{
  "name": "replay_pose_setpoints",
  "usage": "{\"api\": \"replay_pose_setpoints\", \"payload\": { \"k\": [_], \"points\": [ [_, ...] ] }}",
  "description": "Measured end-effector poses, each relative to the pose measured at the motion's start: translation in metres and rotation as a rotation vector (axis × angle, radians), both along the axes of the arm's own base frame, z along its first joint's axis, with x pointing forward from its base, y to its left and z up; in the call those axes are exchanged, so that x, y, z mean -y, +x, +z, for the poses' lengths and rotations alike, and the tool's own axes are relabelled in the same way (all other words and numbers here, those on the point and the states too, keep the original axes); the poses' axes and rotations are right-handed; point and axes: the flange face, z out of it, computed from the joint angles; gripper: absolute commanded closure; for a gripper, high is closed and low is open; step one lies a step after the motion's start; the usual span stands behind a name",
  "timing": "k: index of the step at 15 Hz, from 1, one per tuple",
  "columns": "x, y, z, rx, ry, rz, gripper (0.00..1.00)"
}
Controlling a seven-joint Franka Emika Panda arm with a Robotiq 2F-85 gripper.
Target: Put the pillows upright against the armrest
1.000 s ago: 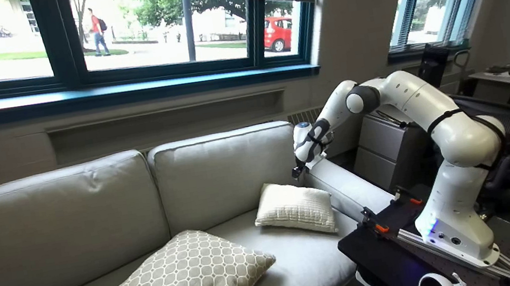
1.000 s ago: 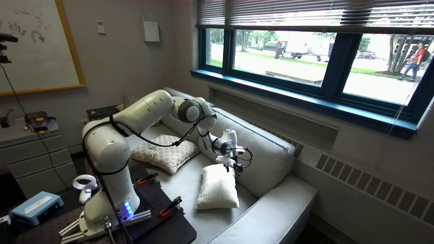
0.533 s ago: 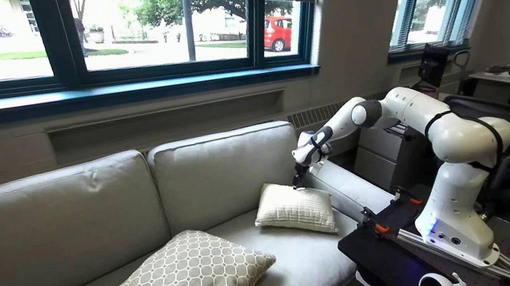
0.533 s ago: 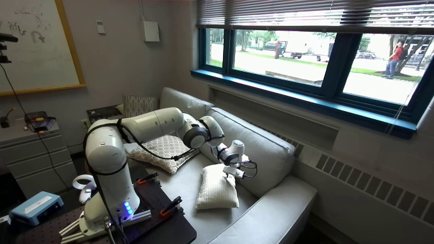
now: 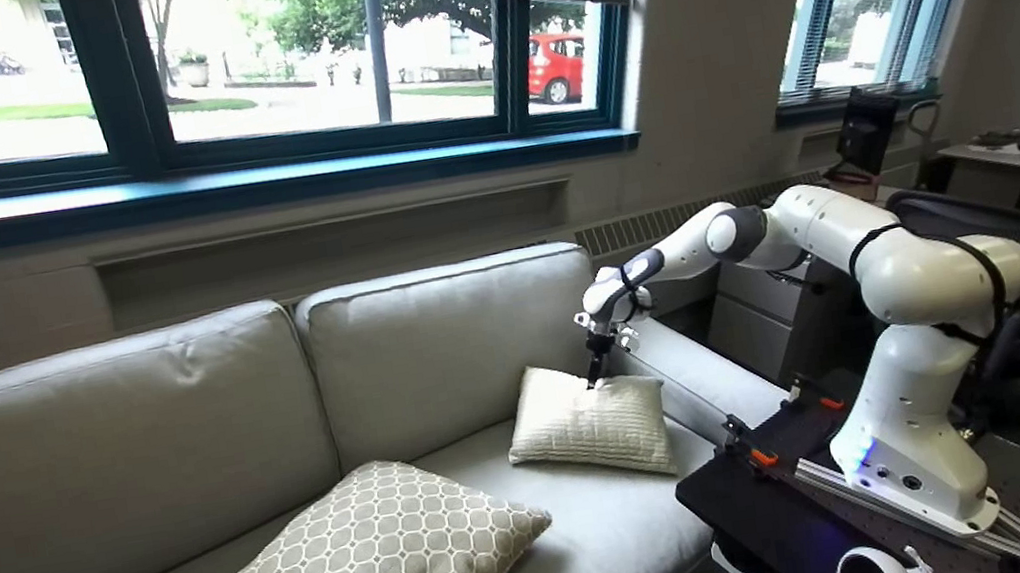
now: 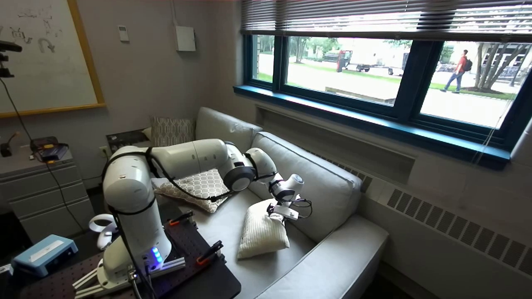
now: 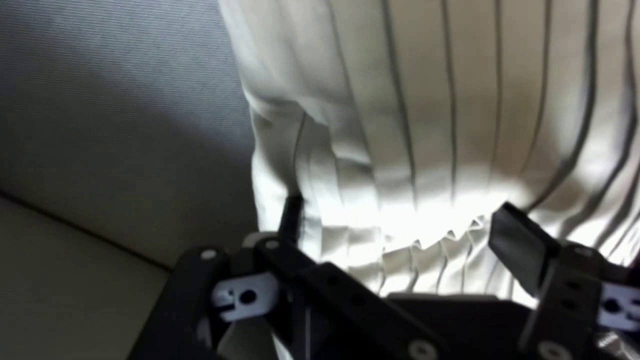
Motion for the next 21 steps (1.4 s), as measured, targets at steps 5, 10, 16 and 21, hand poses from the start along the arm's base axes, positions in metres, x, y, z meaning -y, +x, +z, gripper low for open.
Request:
{"api": "replay_pose_setpoints", "payload": {
  "k": [5, 10, 16, 21],
  "points": [
    [0.004, -0.011, -0.005, -0.092, 0.035, 0.034, 0.73],
    [0.007, -0.008, 0.0, -0.132, 0.015, -0.039, 0.97],
    [0.032, -0.004, 0.002, -0.179, -0.064, -0.347, 0.94],
    [0.071, -0.026, -0.017, -0.183, -0.068, -0.625, 0.94]
  ]
}}
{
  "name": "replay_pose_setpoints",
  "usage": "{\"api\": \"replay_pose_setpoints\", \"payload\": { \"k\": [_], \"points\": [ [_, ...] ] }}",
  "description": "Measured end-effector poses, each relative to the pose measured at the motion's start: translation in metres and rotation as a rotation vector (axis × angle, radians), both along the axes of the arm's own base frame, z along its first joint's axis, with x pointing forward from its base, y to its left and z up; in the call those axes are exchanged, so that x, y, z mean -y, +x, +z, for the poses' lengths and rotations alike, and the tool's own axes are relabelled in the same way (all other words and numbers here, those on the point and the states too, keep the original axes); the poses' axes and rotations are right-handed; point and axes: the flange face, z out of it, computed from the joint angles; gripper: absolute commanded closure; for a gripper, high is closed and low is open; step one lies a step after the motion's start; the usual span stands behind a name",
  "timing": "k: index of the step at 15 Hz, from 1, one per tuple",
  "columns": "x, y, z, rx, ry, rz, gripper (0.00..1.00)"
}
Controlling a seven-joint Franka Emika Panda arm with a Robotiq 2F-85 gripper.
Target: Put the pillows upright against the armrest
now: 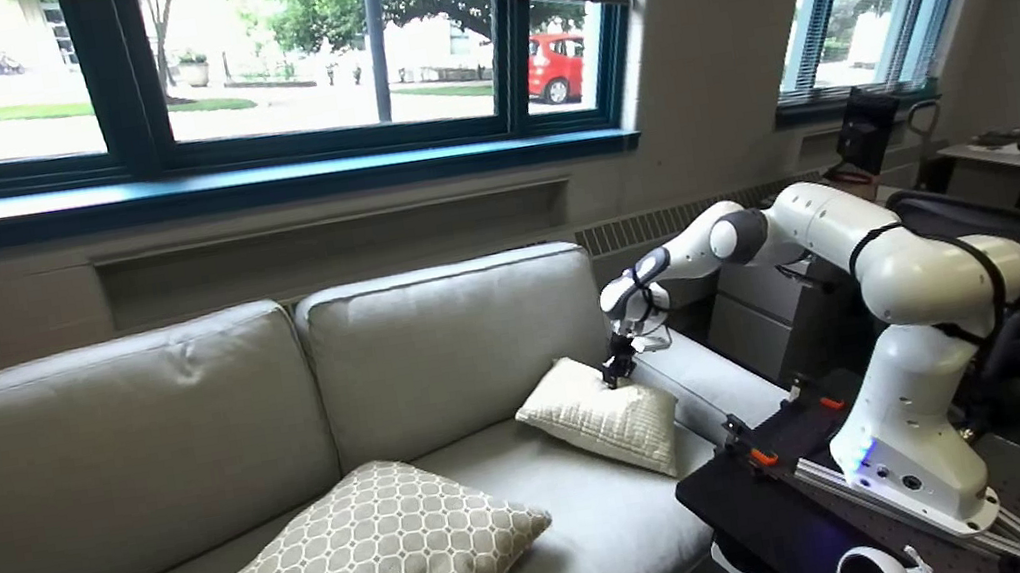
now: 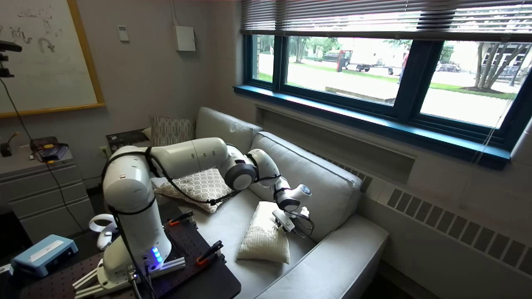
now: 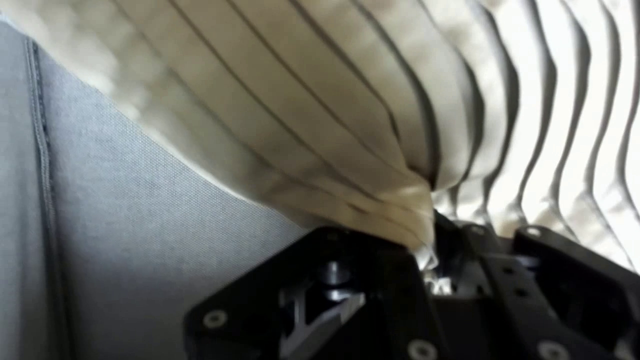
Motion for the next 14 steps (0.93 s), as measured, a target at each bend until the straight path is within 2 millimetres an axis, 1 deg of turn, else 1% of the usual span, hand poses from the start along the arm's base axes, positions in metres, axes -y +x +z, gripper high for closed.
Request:
{"api": "replay_pose_setpoints", "payload": {
  "k": [1, 3, 6, 10, 12, 14],
  "points": [
    [0.002, -0.005, -0.002, 0.012, -0.005, -0.057, 0.94],
    [-0.002, -0.011, 0.0, 0.04, -0.018, -0.172, 0.95],
    [-0.017, -0.019, 0.012, 0.097, -0.051, -0.335, 0.95],
    [-0.041, -0.038, 0.033, 0.206, -0.14, -0.52, 0.95],
    [-0.053, -0.052, 0.046, 0.257, -0.184, -0.608, 0.95],
    [-0.06, -0.069, 0.059, 0.304, -0.23, -0.691, 0.95]
  ]
}}
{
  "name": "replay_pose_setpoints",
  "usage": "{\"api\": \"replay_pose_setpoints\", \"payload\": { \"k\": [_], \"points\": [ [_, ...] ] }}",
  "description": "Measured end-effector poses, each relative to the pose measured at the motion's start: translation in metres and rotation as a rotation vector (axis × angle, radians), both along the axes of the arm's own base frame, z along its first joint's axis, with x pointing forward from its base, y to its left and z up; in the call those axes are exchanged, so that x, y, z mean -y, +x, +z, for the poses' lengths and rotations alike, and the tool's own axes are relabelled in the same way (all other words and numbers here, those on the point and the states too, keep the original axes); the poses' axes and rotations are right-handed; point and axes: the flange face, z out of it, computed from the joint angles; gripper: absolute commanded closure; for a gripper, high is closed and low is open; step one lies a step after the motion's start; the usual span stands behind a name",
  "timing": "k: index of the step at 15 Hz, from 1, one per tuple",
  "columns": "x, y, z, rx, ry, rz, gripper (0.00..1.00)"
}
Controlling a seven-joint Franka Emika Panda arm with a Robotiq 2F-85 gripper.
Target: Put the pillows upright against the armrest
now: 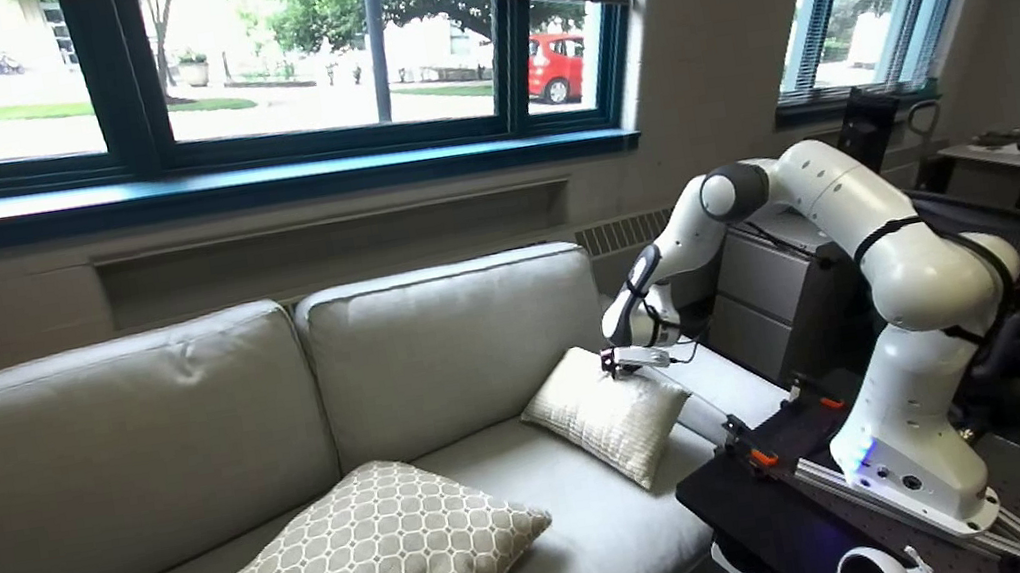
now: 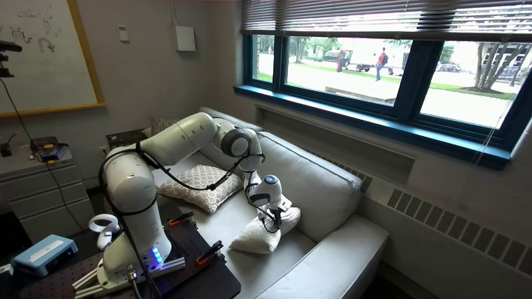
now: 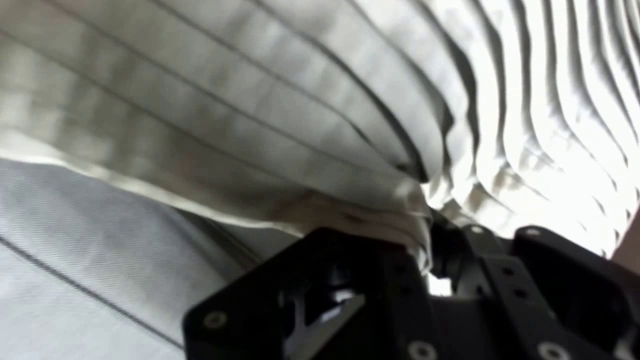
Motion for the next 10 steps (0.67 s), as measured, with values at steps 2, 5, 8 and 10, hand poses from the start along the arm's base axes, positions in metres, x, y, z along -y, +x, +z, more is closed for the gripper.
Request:
{"api": "replay_pose_setpoints", "payload": {
  "k": [2, 5, 8, 10],
  "points": [
    [-0.004, -0.02, 0.015, 0.033, -0.046, -0.073, 0.95],
    [-0.006, -0.051, 0.043, 0.077, -0.115, -0.153, 0.94],
    [-0.002, -0.08, 0.08, 0.102, -0.179, -0.197, 0.94],
    [0.001, -0.087, 0.11, 0.121, -0.215, -0.207, 0.95]
  ]
}}
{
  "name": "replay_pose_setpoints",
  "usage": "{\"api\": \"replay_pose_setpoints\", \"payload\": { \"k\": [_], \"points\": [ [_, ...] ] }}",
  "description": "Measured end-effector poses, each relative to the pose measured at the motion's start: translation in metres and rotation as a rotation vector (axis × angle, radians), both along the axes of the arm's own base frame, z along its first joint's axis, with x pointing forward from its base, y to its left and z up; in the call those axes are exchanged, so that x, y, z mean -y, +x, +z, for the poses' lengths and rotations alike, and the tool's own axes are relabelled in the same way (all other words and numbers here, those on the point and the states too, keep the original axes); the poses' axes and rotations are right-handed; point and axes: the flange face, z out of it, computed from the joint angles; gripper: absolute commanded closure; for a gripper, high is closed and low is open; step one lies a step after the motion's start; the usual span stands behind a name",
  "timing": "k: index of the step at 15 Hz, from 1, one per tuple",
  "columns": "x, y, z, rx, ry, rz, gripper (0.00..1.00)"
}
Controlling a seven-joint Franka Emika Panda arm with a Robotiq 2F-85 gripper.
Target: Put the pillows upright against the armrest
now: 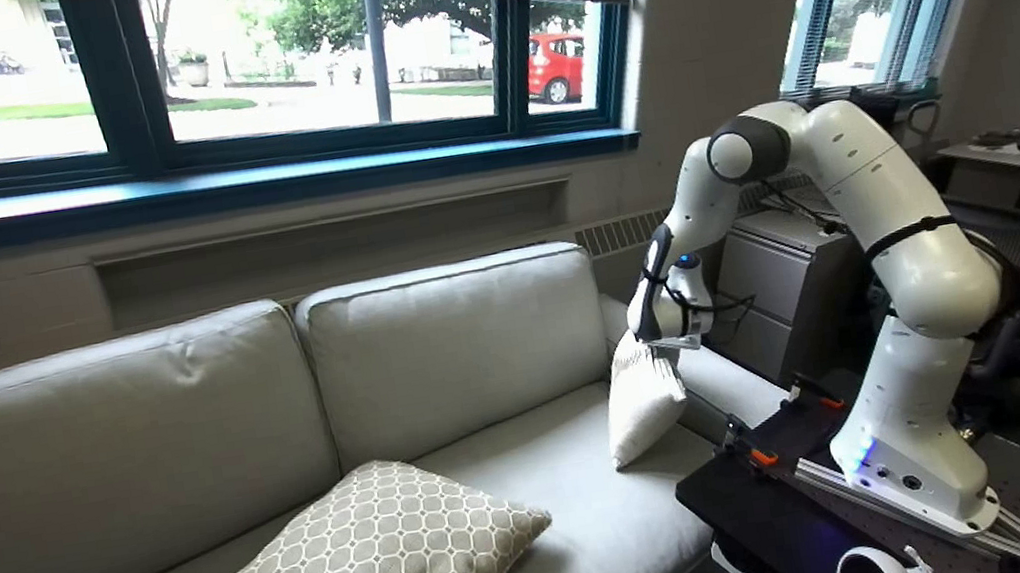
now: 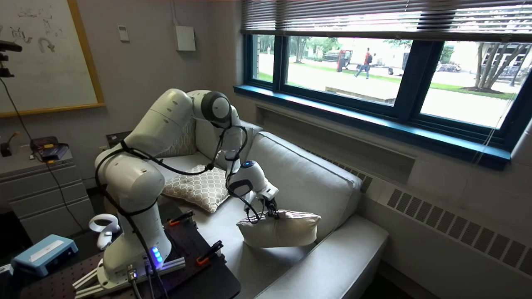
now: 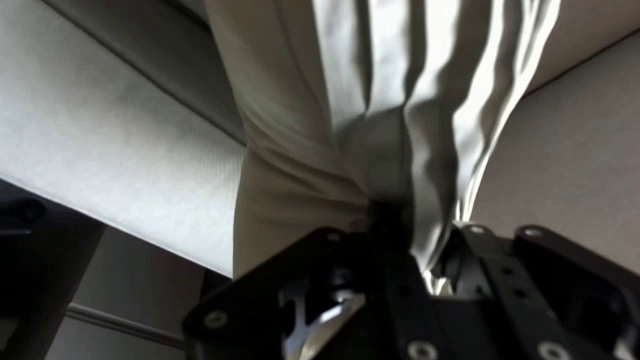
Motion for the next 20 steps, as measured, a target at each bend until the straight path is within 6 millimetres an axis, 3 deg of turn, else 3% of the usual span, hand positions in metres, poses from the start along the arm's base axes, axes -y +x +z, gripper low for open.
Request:
{"api": "replay_pose_setpoints", "payload": {
  "k": [4, 9, 14, 17, 20],
  "points": [
    [-0.003, 0.013, 0.048, 0.033, -0.048, 0.081, 0.94],
    [-0.005, 0.051, 0.079, -0.056, -0.039, 0.313, 0.95],
    [0.044, 0.075, 0.088, -0.233, -0.052, 0.463, 0.95],
    [0.076, 0.078, 0.089, -0.3, -0.048, 0.506, 0.95],
    [0.094, 0.077, 0.083, -0.343, -0.024, 0.549, 0.95]
  ]
}}
